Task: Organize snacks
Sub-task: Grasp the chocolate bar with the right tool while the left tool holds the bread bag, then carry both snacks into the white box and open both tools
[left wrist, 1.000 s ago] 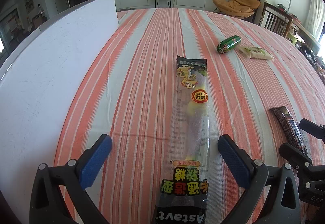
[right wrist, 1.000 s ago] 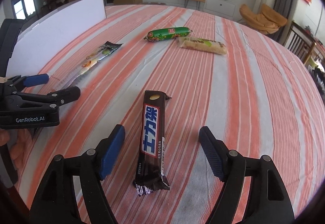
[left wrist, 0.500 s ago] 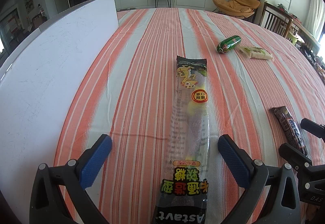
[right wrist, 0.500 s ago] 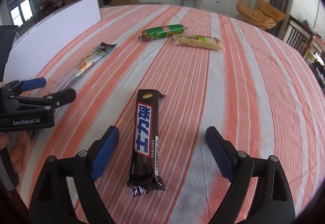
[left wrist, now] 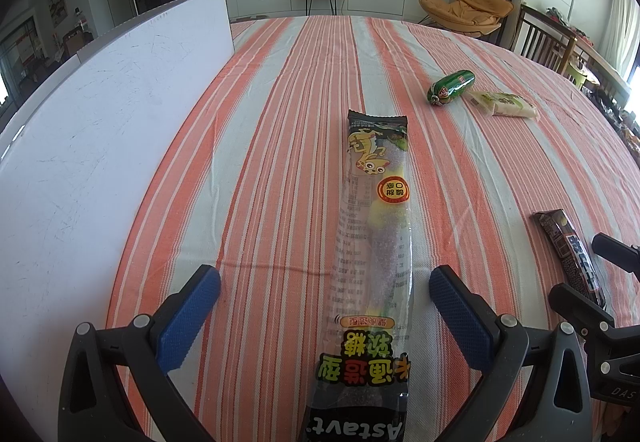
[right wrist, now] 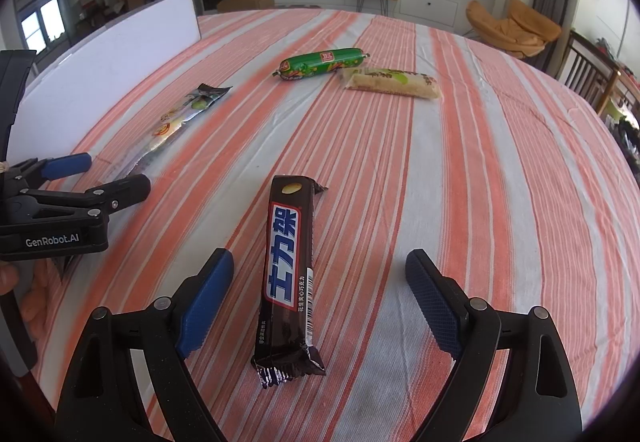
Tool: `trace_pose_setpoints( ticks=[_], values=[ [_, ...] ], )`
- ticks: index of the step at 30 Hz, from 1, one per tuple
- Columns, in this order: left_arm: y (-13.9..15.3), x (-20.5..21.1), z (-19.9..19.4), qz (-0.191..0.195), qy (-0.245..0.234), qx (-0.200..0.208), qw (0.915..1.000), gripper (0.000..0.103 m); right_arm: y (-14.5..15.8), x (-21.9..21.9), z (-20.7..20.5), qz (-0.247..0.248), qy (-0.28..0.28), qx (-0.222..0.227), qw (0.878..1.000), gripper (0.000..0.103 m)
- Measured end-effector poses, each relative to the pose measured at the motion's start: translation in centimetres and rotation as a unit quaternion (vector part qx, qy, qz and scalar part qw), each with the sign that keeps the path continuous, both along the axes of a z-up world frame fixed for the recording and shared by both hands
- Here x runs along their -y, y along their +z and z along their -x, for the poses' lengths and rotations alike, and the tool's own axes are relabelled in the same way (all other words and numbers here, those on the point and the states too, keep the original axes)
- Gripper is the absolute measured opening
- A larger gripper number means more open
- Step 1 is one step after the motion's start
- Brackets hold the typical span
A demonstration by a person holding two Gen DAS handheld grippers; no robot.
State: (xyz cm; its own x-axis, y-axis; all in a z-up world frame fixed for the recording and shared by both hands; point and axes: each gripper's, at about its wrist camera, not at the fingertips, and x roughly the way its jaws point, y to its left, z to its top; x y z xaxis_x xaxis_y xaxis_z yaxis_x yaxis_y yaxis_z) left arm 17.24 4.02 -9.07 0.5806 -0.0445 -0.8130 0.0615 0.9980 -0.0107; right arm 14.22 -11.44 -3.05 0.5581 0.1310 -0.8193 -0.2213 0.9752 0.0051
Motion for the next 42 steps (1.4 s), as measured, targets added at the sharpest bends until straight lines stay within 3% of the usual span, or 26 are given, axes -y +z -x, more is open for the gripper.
trace_pose_setpoints(
  ticks=[21,25,30,33,35,36,37,38,39,40,41,42],
  values=[
    [0.0,0.0,0.1,0.002,-0.001,0.000,1.0000,0.103,0.0,0.0,0.0,0.000,0.000,0.000,1.000,0.090],
    [0.1,0.0,-0.1,0.000,-0.028,-0.016,0.9995,0.103,0.0,0.0,-0.1,-0.001,0.001,-0.003,1.000,0.090],
    [0.5,-0.1,-1.2,0.000,-0.078,-0.086,0.9933,0.102,0.7,-0.1,-3.0,0.017,0.018,-0.125,0.992,0.089],
    [1.0,0.7,-1.9,0.010,-0.093,-0.102,0.9903,0.093,0.8,-0.1,-4.9,0.004,0.016,-0.185,0.983,0.088],
    [1.0,1.6,-2.4,-0.007,-0.102,-0.110,0.9887,0.088,0.8,-0.8,-5.8,0.016,0.023,-0.204,0.978,0.087],
    [1.1,2.0,-2.4,-0.022,-0.103,-0.109,0.9884,0.083,0.8,-1.1,-6.0,0.023,0.027,-0.207,0.978,0.087],
    [1.2,2.2,-2.3,-0.020,-0.108,-0.104,0.9886,0.071,0.7,-1.4,-6.0,0.028,0.030,-0.208,0.977,0.084],
    [1.5,2.3,-2.1,-0.018,-0.108,-0.096,0.9894,0.062,0.9,-1.7,-6.0,0.046,0.029,-0.201,0.978,0.073],
    [1.7,2.3,-1.9,-0.012,-0.110,-0.088,0.9899,0.042,1.2,-1.7,-5.8,0.045,0.031,-0.193,0.980,0.063],
    [1.9,2.3,-1.6,-0.011,-0.107,-0.082,0.9908,0.024,1.4,-1.6,-5.6,0.035,0.028,-0.194,0.980,0.036],
    [2.0,2.2,-1.2,-0.006,-0.105,-0.078,0.9914,0.023,1.6,-1.3,-5.5,0.031,0.018,-0.196,0.980,0.018],
    [2.2,1.9,-0.6,0.006,-0.103,-0.072,0.9921,0.017,1.8,-0.8,-5.1,0.017,0.008,-0.197,0.980,0.018]
  ],
)
